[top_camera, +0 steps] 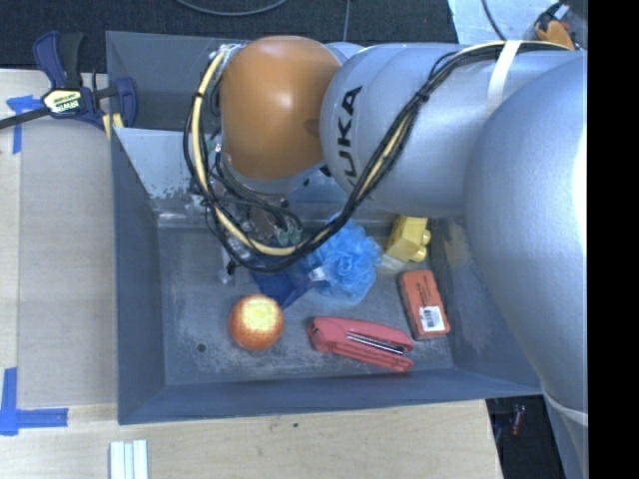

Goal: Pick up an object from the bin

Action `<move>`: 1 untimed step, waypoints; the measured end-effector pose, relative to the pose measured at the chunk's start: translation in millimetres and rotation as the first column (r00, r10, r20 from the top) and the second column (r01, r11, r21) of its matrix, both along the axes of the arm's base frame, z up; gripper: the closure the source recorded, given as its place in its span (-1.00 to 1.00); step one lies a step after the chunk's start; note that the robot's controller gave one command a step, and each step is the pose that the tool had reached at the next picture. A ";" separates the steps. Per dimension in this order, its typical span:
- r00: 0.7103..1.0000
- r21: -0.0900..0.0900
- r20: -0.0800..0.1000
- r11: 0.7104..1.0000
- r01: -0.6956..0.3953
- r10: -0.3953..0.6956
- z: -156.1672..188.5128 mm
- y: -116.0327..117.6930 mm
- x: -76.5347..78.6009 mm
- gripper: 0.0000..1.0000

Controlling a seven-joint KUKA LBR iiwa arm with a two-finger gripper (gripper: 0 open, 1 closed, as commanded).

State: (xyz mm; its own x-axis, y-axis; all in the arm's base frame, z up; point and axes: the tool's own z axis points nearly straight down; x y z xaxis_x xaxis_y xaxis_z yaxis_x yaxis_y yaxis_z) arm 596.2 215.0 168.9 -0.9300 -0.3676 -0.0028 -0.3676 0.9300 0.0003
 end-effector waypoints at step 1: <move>0.992 0.004 0.009 0.992 0.123 -0.123 97.4 0.1 2.9 -1.00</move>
Offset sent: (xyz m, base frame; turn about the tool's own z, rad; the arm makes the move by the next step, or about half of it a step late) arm -0.0163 -0.0060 -0.0419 -0.0218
